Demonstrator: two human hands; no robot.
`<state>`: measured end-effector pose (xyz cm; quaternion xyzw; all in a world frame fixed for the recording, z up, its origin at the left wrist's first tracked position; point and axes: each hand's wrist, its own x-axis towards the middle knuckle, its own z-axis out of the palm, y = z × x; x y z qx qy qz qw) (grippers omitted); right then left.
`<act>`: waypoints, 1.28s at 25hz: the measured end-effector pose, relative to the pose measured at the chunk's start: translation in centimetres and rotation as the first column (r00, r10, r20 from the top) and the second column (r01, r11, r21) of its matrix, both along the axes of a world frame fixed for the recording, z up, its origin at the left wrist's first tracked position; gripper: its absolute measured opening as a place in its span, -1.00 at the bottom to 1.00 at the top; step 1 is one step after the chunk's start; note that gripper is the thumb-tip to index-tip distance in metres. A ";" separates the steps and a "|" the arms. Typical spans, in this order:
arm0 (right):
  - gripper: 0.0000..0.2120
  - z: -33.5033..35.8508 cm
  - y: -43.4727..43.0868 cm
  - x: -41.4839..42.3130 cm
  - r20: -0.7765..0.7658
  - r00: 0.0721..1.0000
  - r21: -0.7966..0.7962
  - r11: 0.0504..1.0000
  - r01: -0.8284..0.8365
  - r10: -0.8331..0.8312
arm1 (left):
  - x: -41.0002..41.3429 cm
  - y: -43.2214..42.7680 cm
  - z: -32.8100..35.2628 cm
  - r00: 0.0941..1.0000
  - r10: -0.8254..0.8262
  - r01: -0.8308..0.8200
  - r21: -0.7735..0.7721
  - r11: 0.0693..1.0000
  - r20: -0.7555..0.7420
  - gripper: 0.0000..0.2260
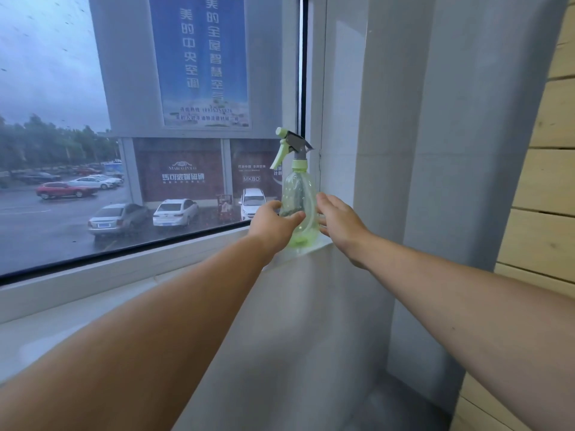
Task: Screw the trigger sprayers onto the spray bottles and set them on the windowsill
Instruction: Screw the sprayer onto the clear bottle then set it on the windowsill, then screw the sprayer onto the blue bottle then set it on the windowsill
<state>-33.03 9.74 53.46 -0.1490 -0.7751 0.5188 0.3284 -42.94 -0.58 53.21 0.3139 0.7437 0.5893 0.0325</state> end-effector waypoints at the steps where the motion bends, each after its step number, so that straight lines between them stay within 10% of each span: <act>1: -0.73 -0.1 0.1 0.0 0.002 1.000 -0.009 1.000 -0.005 0.005 | 0.0 0.1 -0.1 1.000 0.003 -0.003 0.002 1.000 0.008 -0.64; 6: -0.86 -0.6 0.4 0.3 0.010 1.000 0.009 1.000 0.019 -0.019 | 0.0 -0.1 -0.3 1.000 0.015 -0.015 -0.031 0.999 0.011 -0.48; 10: -0.58 -0.4 0.7 2.0 0.002 0.995 0.026 0.995 0.096 -0.097 | 0.7 -1.7 0.3 0.998 0.066 -0.066 -0.056 0.996 0.000 -0.26; 16: -0.75 -4.2 -0.1 10.3 0.053 0.986 0.099 0.983 0.152 -0.158 | 6.9 -5.8 -2.5 0.994 0.049 -0.026 0.220 0.975 -0.099 -0.72; 21: -0.93 -16.3 -1.2 20.1 0.329 0.922 0.099 0.978 0.183 -0.206 | 15.3 -5.0 -15.4 0.965 -0.198 0.212 -0.064 0.975 0.169 -0.92; 26: -0.82 -31.2 -2.6 27.0 0.662 0.731 0.035 0.981 0.192 -0.166 | 21.1 -5.4 -30.7 0.828 -0.204 0.463 -0.431 0.775 0.522 -0.68; 32: -0.74 -43.2 -1.7 30.7 0.834 0.538 -0.034 0.961 0.274 -0.124 | 26.2 -5.8 -43.2 0.811 -0.215 0.580 -0.700 0.417 0.543 -0.36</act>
